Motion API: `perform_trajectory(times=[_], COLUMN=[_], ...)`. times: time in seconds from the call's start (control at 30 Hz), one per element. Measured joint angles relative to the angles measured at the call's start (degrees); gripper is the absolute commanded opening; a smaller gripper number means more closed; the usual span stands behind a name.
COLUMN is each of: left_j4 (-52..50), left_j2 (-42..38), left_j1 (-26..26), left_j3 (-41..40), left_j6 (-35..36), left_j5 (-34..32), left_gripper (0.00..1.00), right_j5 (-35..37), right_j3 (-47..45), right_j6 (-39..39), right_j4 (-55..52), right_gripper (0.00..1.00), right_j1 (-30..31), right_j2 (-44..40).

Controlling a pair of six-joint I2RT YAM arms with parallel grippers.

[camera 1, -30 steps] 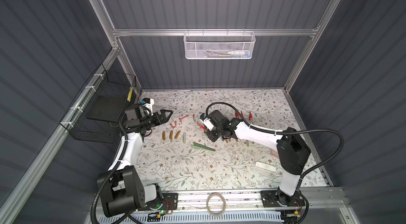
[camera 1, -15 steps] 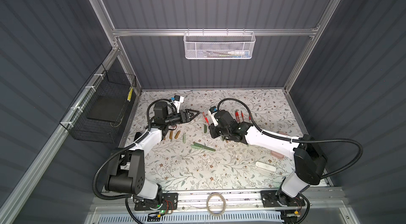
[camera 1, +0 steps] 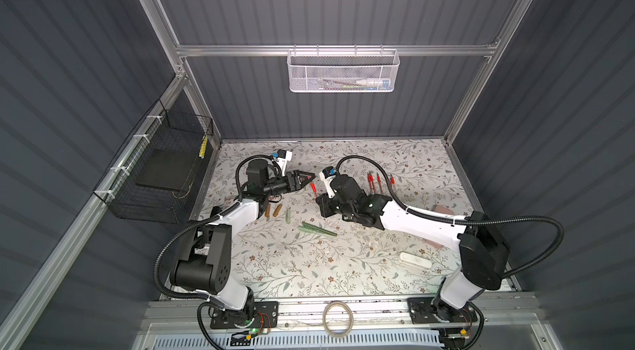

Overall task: Remove pen caps from pens
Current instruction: Open the pen cap on the pen.

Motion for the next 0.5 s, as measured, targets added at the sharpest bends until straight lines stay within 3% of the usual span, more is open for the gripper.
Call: perform_trajectory(times=[0.3, 0.5], left_j4=[1.3, 1.3], left_j2=[0.0, -0.1], left_j1=[0.0, 0.0], left_j3=[0.0, -0.6], left_j6=[-1.1, -1.0], left_j5=[-0.2, -0.5], left_gripper=[0.28, 0.27], right_j5=[-0.6, -0.6], right_j3=[2.0, 2.9], right_j6=[0.0, -0.1], right_j4=[-0.2, -0.3], right_gripper=[0.00, 0.00], right_j1=[0.7, 0.7], right_j2=[2.6, 2.7])
